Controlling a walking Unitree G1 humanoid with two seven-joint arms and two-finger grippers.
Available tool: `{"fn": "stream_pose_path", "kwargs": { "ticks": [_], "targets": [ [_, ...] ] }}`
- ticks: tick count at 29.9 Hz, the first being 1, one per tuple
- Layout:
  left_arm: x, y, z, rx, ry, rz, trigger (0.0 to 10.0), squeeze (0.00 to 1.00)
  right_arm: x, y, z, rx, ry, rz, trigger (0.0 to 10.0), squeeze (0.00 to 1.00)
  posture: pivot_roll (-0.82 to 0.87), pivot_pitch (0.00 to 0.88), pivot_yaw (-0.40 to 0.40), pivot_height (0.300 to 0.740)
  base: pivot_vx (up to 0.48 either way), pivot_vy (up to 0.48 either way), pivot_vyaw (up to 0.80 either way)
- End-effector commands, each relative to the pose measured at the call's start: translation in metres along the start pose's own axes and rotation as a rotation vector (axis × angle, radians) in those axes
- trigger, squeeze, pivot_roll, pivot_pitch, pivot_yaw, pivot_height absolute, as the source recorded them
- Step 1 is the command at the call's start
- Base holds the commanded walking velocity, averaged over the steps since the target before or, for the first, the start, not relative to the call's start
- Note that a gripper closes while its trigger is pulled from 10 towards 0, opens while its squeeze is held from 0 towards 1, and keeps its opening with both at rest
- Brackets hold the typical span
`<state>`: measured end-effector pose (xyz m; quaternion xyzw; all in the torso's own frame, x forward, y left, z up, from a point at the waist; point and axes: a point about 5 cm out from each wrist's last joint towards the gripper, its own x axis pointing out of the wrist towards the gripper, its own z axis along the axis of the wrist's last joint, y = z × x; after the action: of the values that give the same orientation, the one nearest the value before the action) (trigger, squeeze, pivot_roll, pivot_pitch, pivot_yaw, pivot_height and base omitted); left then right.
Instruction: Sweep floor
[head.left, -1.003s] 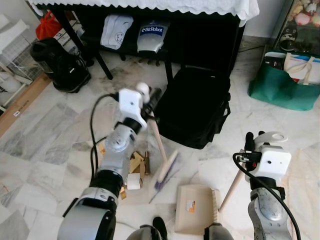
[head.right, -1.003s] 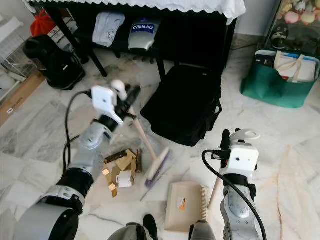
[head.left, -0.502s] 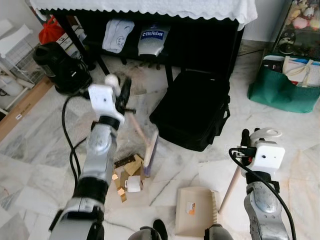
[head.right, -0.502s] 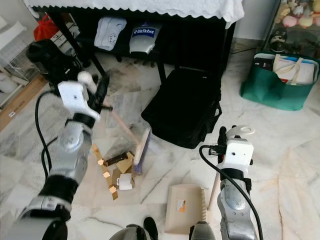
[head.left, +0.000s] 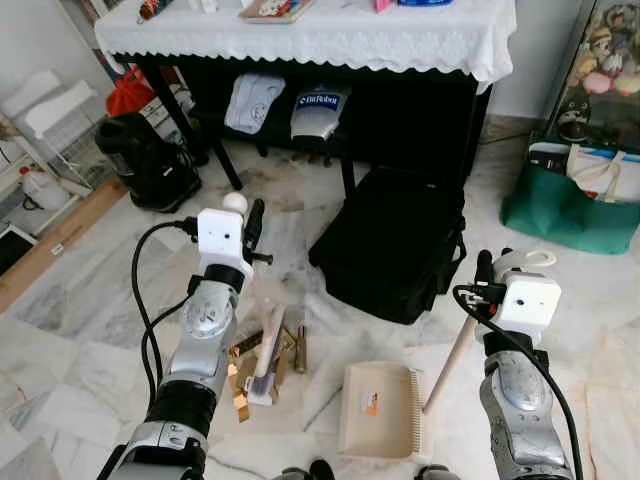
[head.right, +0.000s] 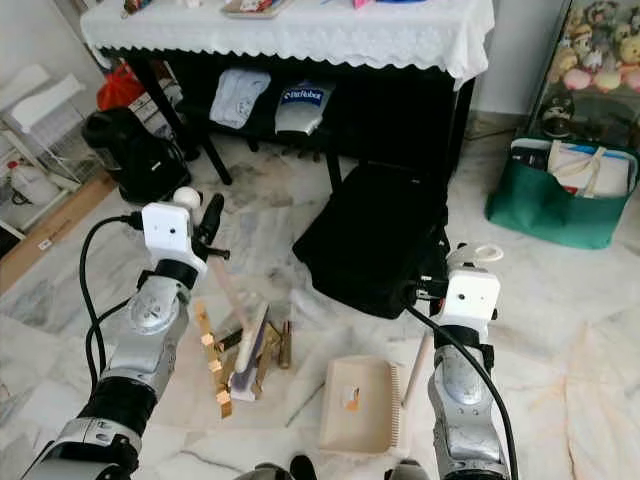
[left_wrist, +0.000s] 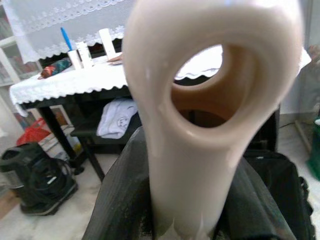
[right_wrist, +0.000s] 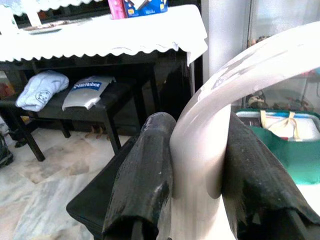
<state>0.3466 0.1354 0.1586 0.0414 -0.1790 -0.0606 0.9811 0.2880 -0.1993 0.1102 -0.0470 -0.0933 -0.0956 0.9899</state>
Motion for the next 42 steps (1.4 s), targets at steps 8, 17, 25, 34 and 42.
{"fn": "stream_pose_path", "kwargs": {
  "ticks": [8,17,25,34,42],
  "targets": [
    [-0.002,0.007,-0.004,0.068,0.013,0.018,10.0,0.00,0.002,0.004,0.000,0.018,-0.015,0.001,10.0,0.00,-0.14,0.100,0.214,0.740,0.000,0.000,0.00],
    [-0.005,0.012,-0.009,0.111,0.036,0.030,10.0,0.00,0.002,0.008,-0.002,0.027,-0.012,0.008,10.0,0.00,-0.14,0.103,0.219,0.740,0.000,0.000,0.00],
    [-0.011,-0.006,-0.023,-0.054,0.131,-0.087,10.0,0.00,0.000,0.006,-0.004,0.026,-0.009,0.011,10.0,0.00,-0.14,0.110,0.219,0.740,0.000,0.000,0.00],
    [-0.009,-0.008,-0.024,-0.156,0.162,-0.105,10.0,0.00,0.000,0.005,-0.004,0.023,-0.010,0.016,10.0,0.00,-0.14,0.111,0.217,0.740,0.000,0.000,0.00],
    [-0.005,-0.004,-0.020,-0.276,0.177,-0.087,10.0,0.00,0.001,0.006,-0.004,0.024,-0.009,0.020,10.0,0.00,-0.13,0.105,0.219,0.740,0.000,0.000,0.00]
  ]
}}
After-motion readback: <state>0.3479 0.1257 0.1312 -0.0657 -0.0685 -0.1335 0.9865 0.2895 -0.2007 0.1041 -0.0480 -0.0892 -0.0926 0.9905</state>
